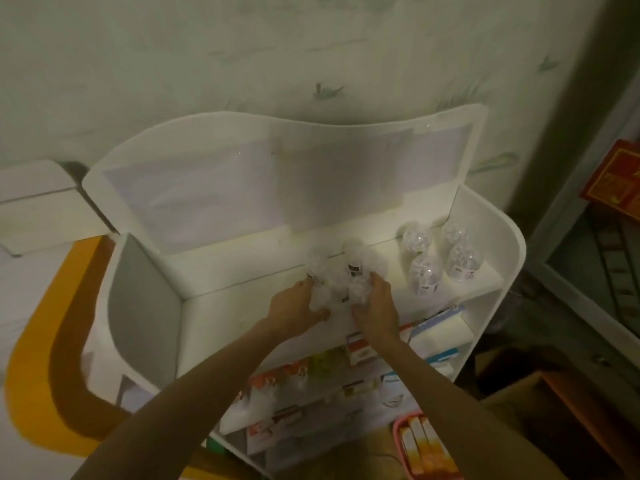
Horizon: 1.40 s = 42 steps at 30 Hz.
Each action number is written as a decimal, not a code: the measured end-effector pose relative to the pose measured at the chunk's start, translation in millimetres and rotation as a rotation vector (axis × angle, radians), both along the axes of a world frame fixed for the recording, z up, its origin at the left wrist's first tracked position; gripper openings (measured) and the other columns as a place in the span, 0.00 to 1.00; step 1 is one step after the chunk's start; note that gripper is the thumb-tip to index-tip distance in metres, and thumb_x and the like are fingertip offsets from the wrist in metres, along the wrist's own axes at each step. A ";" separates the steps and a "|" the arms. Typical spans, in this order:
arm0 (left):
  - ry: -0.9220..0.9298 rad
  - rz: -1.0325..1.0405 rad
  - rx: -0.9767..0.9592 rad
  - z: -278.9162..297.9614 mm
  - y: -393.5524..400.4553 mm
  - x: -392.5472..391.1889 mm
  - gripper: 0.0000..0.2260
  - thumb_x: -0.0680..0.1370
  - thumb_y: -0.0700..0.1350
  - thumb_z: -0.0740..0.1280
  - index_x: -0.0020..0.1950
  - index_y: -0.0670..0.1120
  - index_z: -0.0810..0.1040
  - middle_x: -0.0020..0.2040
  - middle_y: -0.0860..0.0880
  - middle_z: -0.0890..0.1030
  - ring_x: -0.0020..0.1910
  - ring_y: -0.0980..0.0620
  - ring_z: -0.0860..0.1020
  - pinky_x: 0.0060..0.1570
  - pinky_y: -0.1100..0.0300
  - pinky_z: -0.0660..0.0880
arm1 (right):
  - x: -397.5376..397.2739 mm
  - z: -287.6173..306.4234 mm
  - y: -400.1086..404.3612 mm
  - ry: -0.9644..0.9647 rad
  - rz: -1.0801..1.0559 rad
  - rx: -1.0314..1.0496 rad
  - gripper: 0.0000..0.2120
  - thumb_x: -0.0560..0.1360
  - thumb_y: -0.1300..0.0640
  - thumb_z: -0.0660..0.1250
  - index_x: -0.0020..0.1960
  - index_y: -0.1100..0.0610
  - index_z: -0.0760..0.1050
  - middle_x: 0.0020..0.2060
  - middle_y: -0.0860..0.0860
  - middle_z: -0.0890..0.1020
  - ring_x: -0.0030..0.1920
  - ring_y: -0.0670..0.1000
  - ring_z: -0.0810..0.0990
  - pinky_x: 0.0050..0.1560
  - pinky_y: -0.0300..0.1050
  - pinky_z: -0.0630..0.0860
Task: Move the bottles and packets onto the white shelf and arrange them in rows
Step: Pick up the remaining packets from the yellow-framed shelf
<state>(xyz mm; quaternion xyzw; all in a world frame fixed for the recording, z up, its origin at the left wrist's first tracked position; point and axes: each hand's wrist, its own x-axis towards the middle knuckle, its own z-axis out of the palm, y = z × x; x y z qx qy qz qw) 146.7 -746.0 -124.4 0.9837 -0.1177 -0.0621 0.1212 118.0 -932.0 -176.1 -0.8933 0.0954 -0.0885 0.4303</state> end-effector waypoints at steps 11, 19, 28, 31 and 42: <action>-0.253 -0.040 0.062 22.0 33.9 -14.2 0.32 0.79 0.67 0.57 0.74 0.46 0.66 0.73 0.47 0.69 0.68 0.46 0.71 0.66 0.50 0.69 | -0.5 34.4 24.2 -0.351 -0.053 -0.170 0.30 0.75 0.45 0.64 0.72 0.58 0.65 0.71 0.57 0.69 0.71 0.58 0.67 0.70 0.59 0.67; -0.501 0.002 0.041 80.6 126.4 -60.1 0.29 0.80 0.64 0.54 0.74 0.46 0.67 0.75 0.44 0.68 0.73 0.44 0.66 0.73 0.49 0.60 | -23.3 87.6 110.4 -0.443 0.083 -0.231 0.28 0.79 0.44 0.59 0.74 0.57 0.64 0.74 0.55 0.67 0.75 0.57 0.62 0.75 0.57 0.60; -0.723 0.016 0.049 131.9 311.8 -193.0 0.22 0.83 0.58 0.55 0.72 0.48 0.69 0.74 0.47 0.68 0.75 0.48 0.64 0.75 0.43 0.54 | -106.7 192.6 309.3 -0.760 0.229 0.053 0.23 0.77 0.55 0.65 0.71 0.56 0.67 0.69 0.53 0.71 0.71 0.53 0.66 0.72 0.51 0.65; -0.582 0.124 0.032 117.2 385.0 -241.1 0.22 0.83 0.59 0.56 0.72 0.48 0.68 0.75 0.46 0.66 0.73 0.46 0.65 0.75 0.45 0.57 | -143.9 202.7 374.6 -0.777 0.357 0.069 0.23 0.78 0.56 0.66 0.71 0.55 0.67 0.69 0.53 0.72 0.70 0.52 0.68 0.70 0.49 0.68; -0.037 0.518 0.181 91.0 572.6 -385.8 0.38 0.76 0.63 0.67 0.79 0.50 0.54 0.81 0.44 0.44 0.79 0.40 0.53 0.74 0.45 0.58 | -238.7 105.2 567.8 -0.264 0.846 -0.326 0.36 0.77 0.46 0.67 0.78 0.53 0.53 0.78 0.53 0.56 0.76 0.56 0.58 0.74 0.52 0.60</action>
